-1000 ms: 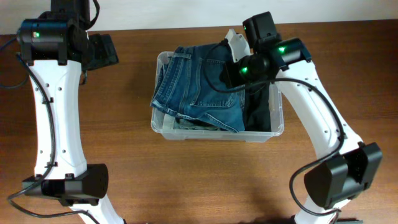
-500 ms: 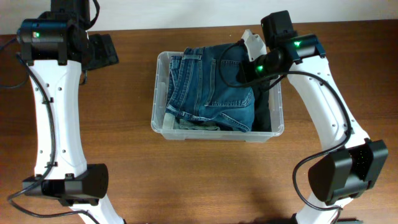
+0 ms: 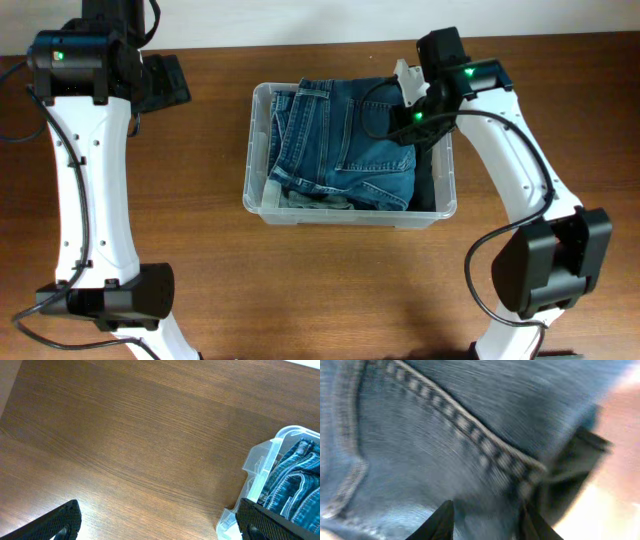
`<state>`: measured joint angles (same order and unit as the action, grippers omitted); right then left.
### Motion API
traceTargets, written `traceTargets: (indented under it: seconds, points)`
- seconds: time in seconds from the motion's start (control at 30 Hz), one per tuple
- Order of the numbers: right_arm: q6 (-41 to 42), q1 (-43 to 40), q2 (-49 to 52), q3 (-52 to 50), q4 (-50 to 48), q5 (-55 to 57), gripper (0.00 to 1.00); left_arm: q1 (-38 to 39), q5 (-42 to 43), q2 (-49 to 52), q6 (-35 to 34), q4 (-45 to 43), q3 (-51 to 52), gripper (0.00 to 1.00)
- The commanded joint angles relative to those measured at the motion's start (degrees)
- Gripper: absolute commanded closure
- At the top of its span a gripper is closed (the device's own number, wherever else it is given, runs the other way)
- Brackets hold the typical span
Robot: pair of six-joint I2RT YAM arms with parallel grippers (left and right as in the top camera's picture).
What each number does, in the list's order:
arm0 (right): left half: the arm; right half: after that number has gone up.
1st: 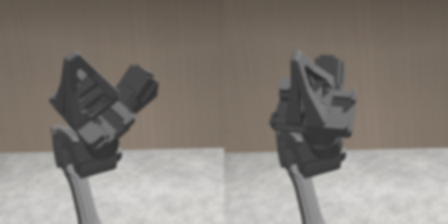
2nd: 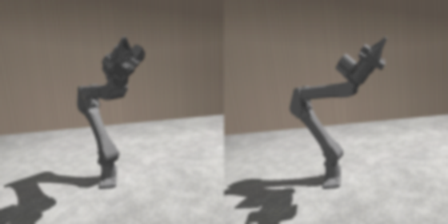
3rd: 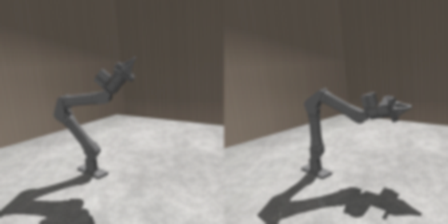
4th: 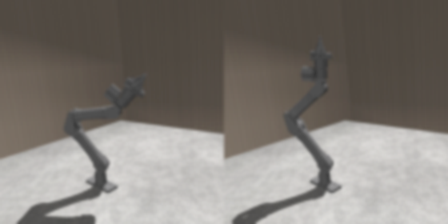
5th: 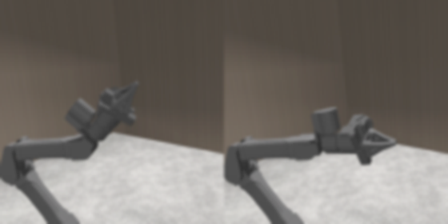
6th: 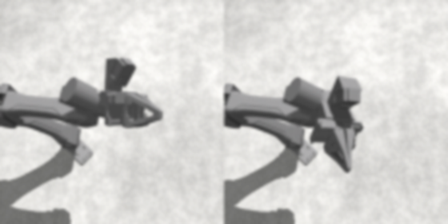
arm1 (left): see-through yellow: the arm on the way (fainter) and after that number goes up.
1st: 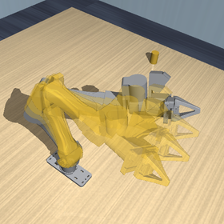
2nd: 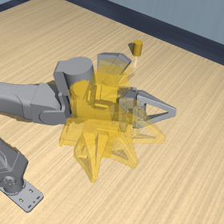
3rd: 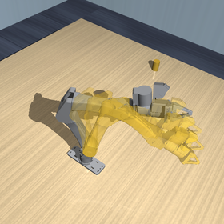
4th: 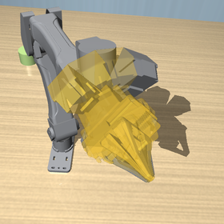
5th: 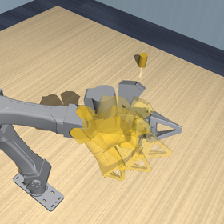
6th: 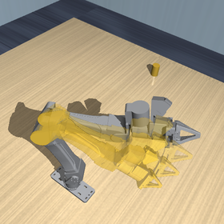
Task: Pack container
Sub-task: 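Push the jeans down into the container with the right gripper, then move the right gripper left over the jeans and press them flat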
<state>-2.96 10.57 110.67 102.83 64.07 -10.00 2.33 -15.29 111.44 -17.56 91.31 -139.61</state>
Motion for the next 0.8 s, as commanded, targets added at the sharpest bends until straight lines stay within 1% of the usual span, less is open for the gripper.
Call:
traceTargets:
  seconds: [0.0,0.1,0.13,0.33,0.4,0.5,0.53,0.6,0.77]
  points:
    - [4.17,-0.48,-1.46,1.03,0.35,13.27,0.64,0.02,-0.59,-0.17,0.07,0.07,-0.04,0.01]
    - [4.09,-0.46,-2.03,1.14,0.66,13.07,0.56,0.02,-0.57,-0.17,0.07,0.07,-0.04,0.01]
    - [4.11,-0.24,-2.34,1.16,0.94,13.07,0.55,0.02,-0.59,-0.17,0.07,0.07,-0.04,0.01]
    - [5.2,1.22,-4.79,2.82,1.55,13.03,0.56,0.02,-0.57,-0.17,0.07,0.07,-0.04,0.01]
    - [5.68,2.27,-6.16,4.57,1.73,12.98,0.61,0.02,-0.59,-0.17,0.07,0.07,-0.04,0.01]
    - [6.95,4.11,-8.02,6.38,1.73,12.83,0.74,0.02,-0.59,-0.17,0.07,0.07,-0.04,0.01]
    - [7.76,4.96,-8.68,6.69,1.55,12.85,0.82,0.02,-0.59,-0.17,0.07,0.07,-0.04,0.01]
    - [9.84,6.43,-9.11,6.71,1.07,12.81,0.96,0.02,-0.59,-0.17,0.07,0.07,-0.04,0.01]
    - [11.47,9.92,-7.37,6.43,0.09,12.83,0.96,0.02,-0.59,-0.17,0.07,0.07,-0.04,0.01]
